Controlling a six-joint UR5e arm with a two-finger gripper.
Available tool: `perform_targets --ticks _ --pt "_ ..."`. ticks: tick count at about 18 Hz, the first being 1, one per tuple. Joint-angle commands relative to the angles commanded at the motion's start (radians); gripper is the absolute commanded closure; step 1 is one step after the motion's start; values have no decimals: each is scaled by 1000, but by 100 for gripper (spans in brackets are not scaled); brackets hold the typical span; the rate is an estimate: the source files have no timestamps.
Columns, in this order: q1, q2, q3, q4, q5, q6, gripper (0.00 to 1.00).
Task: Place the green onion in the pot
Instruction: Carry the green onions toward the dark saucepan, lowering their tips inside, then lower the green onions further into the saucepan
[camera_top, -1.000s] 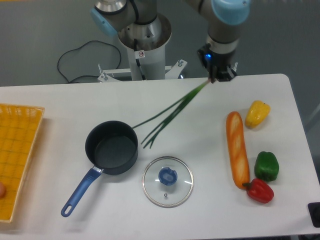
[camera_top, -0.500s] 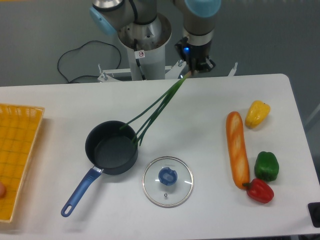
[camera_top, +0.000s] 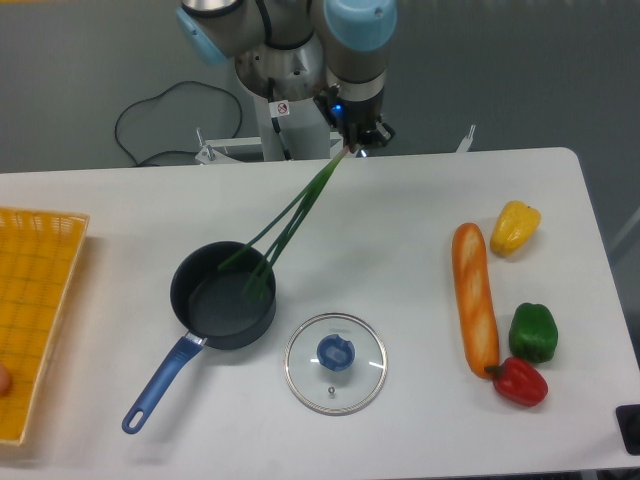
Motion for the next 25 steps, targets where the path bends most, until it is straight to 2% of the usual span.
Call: perform_targets --ticks 5,7,13,25 --pt "-78 -5 -11 0 8 -71 85" --pt "-100 -5 -23 -2 50 -80 85" --pt "-112 -9 -51 0 71 -89 85" --pt "-175 -103 -31 11 80 -212 85"
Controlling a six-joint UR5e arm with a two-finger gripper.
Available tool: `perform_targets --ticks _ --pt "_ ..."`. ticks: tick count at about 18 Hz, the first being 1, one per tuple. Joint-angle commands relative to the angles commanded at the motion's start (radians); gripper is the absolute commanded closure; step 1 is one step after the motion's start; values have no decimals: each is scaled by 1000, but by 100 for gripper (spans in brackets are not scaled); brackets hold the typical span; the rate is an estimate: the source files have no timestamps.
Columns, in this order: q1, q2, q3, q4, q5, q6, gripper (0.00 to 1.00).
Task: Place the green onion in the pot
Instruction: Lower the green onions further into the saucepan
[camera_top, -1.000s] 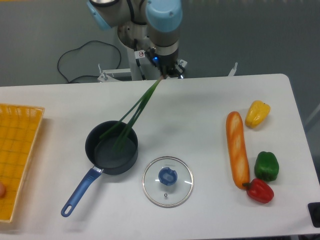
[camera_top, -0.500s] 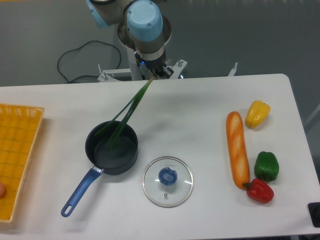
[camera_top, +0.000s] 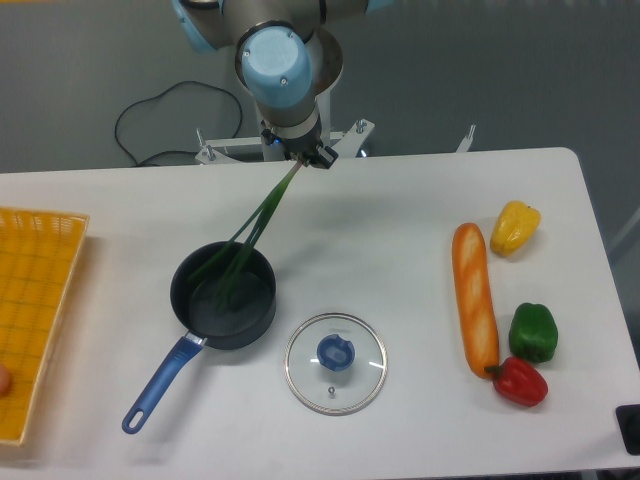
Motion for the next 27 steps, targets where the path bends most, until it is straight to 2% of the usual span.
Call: perform_targets --ticks 8,12,21,27 --pt "-40 -75 60 2 3 -72 85" --pt "-41 -98 69 18 3 -92 84" --pt "-52 -126 72 52 5 -101 83" --pt "-60 -144 81 54 5 -101 83"
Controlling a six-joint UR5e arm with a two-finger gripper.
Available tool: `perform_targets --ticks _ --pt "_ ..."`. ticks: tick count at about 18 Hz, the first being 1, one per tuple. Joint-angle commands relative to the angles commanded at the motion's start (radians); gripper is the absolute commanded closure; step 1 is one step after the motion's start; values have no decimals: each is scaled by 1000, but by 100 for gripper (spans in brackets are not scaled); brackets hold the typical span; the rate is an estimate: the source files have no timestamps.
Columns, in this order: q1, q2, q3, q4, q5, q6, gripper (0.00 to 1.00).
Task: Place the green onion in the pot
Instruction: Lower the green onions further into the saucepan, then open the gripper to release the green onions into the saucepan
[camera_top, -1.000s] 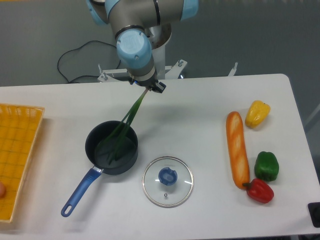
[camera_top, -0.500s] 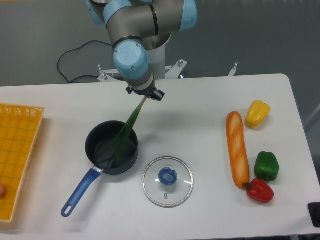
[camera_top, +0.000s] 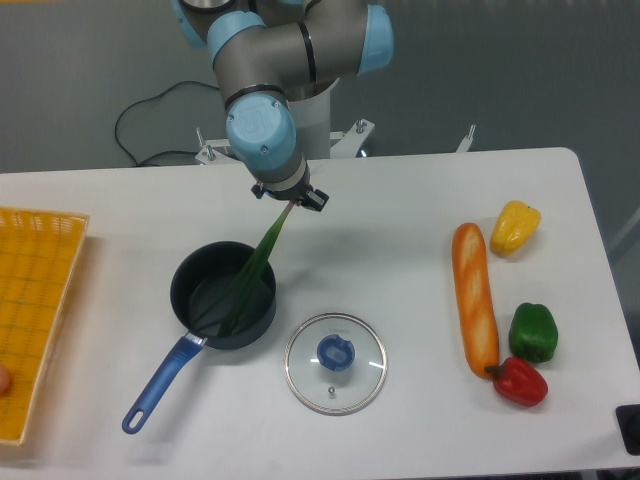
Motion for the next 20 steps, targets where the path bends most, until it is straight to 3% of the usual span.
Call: perform_targets --ticks 15,18,20 --pt "-3 -5 -2 0 28 5 72" --pt "-5 -9 -2 0 28 3 66" --pt "-5 -11 0 2 28 5 54"
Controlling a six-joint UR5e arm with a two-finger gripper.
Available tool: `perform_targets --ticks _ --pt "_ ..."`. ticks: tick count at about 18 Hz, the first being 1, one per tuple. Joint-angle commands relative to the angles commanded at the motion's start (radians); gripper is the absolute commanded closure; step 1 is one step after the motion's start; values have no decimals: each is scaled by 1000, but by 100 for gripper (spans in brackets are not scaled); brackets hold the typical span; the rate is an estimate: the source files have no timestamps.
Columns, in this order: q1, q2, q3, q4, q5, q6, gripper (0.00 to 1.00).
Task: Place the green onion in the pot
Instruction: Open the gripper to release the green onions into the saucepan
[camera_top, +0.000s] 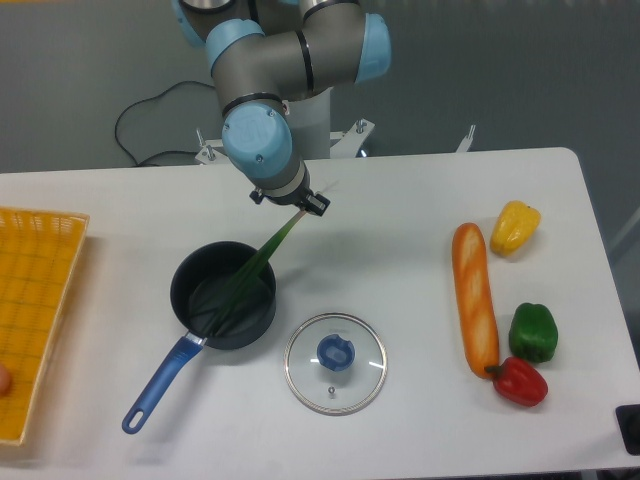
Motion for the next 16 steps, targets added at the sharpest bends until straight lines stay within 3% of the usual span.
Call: perform_targets --ticks 6,11,14,16 --pt "8 -11 67 -2 -11 8 35" --pt "15 -18 104 0 -12 14 0" --pt "44 -20 130 2 -23 17 0" --pt "67 -25 146 53 -64 35 0"
